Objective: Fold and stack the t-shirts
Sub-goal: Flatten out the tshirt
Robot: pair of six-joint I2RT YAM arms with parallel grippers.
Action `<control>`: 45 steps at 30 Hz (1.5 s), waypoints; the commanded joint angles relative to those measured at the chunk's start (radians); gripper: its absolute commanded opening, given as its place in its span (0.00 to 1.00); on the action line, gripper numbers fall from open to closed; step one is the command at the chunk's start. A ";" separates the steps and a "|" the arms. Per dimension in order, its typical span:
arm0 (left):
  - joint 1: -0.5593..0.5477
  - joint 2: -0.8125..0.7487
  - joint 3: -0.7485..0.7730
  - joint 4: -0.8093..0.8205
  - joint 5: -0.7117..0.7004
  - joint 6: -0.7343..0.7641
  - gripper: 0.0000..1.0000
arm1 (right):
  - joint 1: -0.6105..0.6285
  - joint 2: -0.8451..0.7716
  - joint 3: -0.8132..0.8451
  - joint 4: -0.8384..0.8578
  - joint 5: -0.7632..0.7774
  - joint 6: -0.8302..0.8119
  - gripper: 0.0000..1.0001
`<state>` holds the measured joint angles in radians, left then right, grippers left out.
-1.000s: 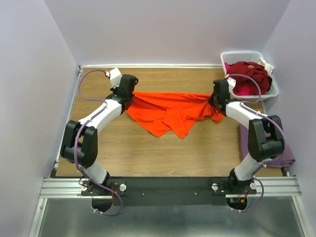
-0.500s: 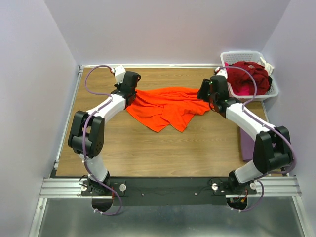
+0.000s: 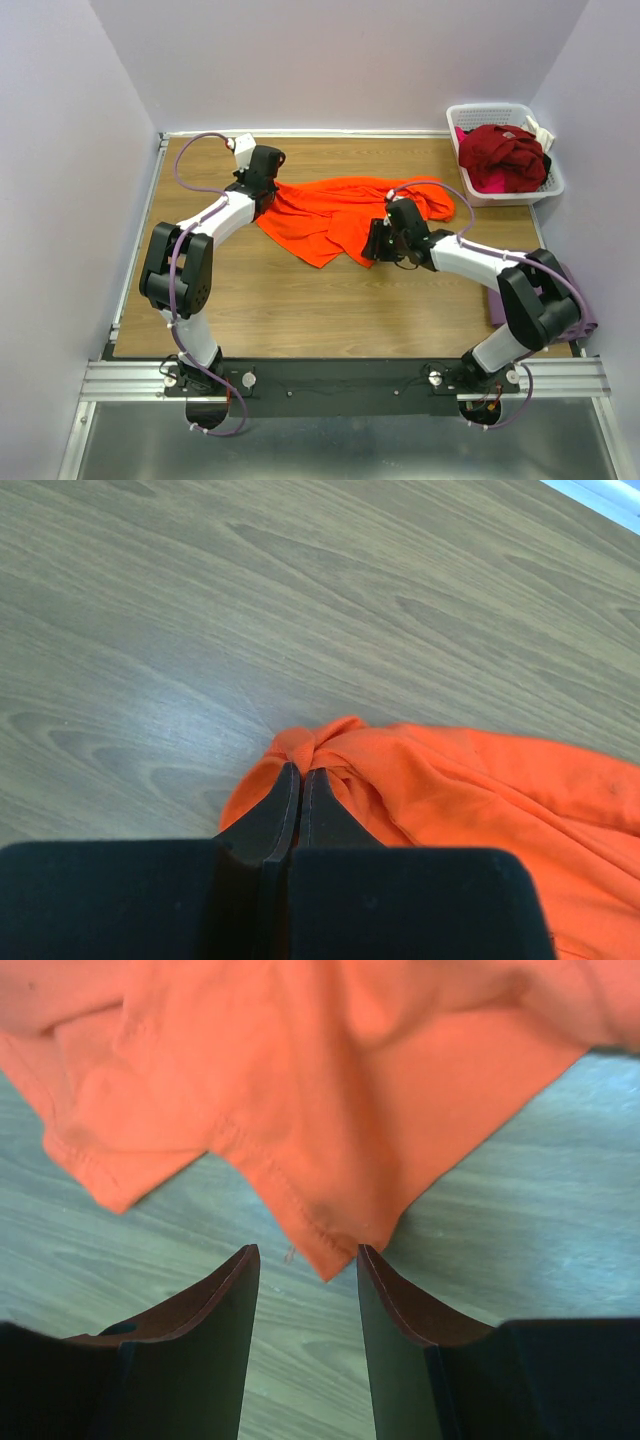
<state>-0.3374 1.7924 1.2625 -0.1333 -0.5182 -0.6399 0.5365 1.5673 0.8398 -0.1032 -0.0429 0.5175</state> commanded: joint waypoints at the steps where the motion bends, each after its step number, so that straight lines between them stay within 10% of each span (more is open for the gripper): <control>1: 0.009 0.008 -0.015 0.026 0.029 0.008 0.00 | 0.019 0.020 -0.038 0.039 -0.034 0.052 0.52; 15: 0.014 0.005 -0.021 0.031 0.041 0.019 0.00 | 0.025 0.140 -0.002 0.062 -0.003 0.039 0.49; 21: 0.020 -0.007 -0.028 0.031 0.038 0.023 0.00 | 0.031 0.169 0.009 0.060 -0.008 0.044 0.01; 45: 0.032 -0.317 0.130 -0.201 -0.048 0.143 0.00 | 0.031 -0.317 0.448 -0.277 0.656 -0.283 0.01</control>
<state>-0.3096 1.5692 1.3548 -0.2642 -0.5220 -0.5480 0.5629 1.2751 1.1580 -0.3202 0.3672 0.3698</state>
